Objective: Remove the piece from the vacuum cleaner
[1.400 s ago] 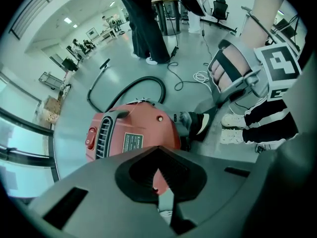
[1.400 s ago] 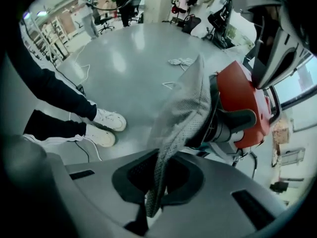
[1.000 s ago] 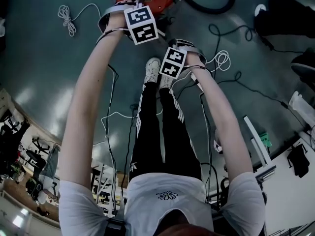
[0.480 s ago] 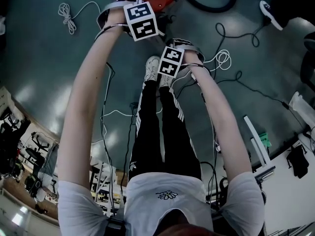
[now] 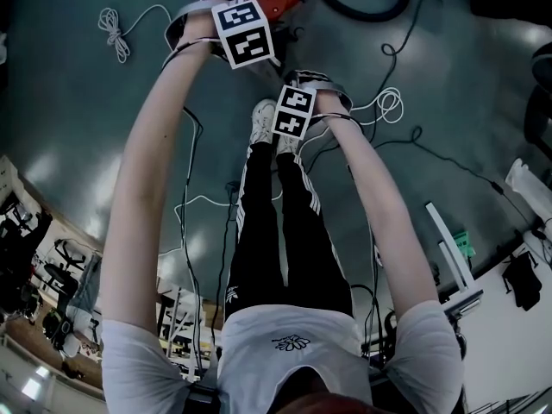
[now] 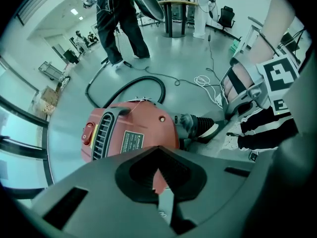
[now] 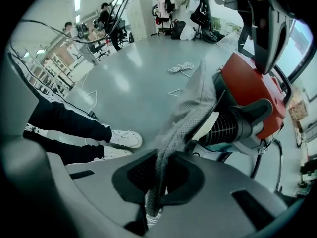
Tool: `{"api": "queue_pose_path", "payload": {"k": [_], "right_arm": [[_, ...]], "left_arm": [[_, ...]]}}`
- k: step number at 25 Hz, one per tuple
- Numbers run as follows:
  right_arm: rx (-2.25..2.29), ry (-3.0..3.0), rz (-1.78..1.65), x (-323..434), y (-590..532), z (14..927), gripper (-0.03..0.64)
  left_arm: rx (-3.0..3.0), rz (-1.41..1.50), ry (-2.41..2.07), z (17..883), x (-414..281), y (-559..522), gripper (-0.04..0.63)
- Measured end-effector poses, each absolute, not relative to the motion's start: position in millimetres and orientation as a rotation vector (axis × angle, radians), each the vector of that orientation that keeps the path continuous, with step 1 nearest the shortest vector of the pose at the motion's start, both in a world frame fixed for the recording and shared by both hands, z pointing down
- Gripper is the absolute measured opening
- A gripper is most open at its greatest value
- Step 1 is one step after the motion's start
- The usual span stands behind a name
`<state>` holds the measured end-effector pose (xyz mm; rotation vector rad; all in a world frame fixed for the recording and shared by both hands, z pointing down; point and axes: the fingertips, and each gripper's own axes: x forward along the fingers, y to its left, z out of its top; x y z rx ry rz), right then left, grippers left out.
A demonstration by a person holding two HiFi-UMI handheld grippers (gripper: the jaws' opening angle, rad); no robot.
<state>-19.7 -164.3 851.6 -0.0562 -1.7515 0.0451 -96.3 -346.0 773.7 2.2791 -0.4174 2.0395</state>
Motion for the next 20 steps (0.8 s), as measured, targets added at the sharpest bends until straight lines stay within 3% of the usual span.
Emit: {"api": "queue_pose_path", "payload": {"k": [6, 17, 20], "right_arm": [[-0.165, -1.735, 0.084, -14.4, -88.8, 871.4, 0.021], [-0.008, -1.750, 0.183, -4.8, -113.4, 861.1, 0.021], [0.007, -1.758, 0.250, -7.8, -105.2, 835.1, 0.021]], "left_arm": [[2.296, 2.008, -0.438, 773.9, -94.0, -343.9, 0.005], [2.272, 1.964, -0.589, 775.2, -96.2, -351.9, 0.005], [2.203, 1.708, -0.792, 773.9, -97.1, -337.2, 0.005]]}}
